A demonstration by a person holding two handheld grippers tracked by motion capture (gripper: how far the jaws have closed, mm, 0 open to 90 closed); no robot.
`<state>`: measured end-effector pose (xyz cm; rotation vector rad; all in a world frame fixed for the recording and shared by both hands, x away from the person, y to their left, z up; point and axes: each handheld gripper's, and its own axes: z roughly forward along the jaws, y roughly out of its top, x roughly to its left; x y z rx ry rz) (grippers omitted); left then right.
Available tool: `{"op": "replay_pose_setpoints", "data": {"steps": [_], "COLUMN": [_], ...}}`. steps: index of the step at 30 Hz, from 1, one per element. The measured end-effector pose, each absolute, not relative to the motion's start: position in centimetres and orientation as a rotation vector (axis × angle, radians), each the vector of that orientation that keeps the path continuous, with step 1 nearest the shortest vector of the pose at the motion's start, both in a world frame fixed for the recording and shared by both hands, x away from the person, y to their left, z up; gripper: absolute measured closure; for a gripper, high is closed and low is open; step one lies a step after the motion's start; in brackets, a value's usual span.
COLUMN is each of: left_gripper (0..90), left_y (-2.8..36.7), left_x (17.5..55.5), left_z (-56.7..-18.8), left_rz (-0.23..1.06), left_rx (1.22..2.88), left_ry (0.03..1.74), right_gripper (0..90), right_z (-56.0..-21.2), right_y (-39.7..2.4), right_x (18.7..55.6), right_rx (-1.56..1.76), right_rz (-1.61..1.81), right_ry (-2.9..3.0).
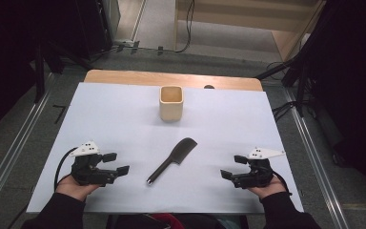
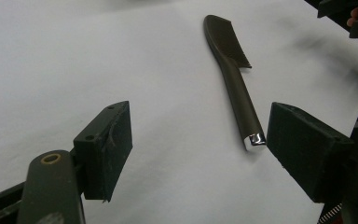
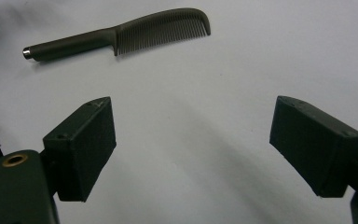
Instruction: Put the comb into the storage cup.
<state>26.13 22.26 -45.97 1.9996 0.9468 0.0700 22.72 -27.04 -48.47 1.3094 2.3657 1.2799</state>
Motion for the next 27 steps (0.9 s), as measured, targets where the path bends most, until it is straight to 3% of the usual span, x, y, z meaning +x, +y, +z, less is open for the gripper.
{"op": "replay_pose_setpoints", "data": {"steps": [27], "left_gripper": [23.3], "left_y": [22.31], "left_x": [26.41], "left_z": [-45.98], "left_rz": [0.088], "left_rx": [1.984], "left_ry": [0.952], "right_gripper": [12.8], "right_z": [-48.43], "right_y": [-27.34], "right_x": [23.27], "right_rx": [1.298], "right_rz": [1.339], "right_ry": [2.322]}}
